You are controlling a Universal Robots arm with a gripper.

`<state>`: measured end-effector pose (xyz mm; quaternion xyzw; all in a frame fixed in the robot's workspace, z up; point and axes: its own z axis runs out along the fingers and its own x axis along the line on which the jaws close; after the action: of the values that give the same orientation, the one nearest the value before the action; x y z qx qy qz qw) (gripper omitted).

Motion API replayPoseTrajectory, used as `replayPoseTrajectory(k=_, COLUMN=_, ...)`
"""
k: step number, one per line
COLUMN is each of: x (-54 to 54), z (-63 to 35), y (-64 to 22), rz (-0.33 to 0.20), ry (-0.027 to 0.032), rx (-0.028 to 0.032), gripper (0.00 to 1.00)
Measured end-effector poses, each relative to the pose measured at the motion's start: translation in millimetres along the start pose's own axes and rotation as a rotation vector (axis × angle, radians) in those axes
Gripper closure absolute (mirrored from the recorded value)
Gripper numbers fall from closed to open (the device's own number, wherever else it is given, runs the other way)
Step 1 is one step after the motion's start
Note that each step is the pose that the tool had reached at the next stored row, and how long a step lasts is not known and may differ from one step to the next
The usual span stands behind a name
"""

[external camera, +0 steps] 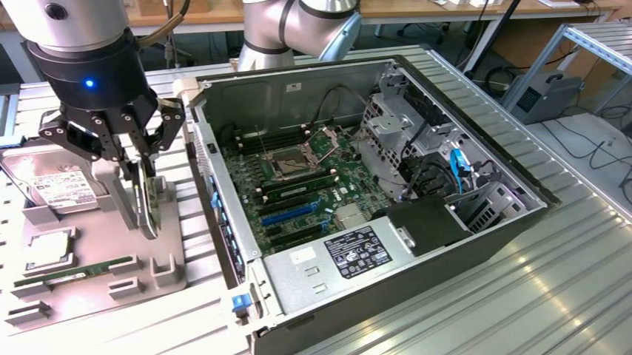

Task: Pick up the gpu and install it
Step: 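Pick up the gpu and move the gpu toward the slot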

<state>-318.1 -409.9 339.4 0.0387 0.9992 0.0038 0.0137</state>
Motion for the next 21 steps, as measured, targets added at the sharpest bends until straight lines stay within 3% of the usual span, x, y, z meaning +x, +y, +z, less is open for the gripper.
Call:
replayPoseTrajectory(k=7, x=0.2, z=-2.8, y=3.7, rz=0.000, ry=-0.0004, rx=0.0040, gripper=0.73)
replayPoseTrajectory(k=10, x=0.3, z=-6.5, y=5.5, rz=0.000, ry=-0.0013, rx=0.0166, gripper=0.73)
replayPoseTrajectory(k=13, x=0.2, z=-9.8, y=6.6, rz=-0.001, ry=-0.0020, rx=0.0234, gripper=0.73)
replayPoseTrajectory(k=21, x=-0.2, z=-23.9, y=6.7, rz=-0.001, ry=-0.0020, rx=0.0247, gripper=0.73)
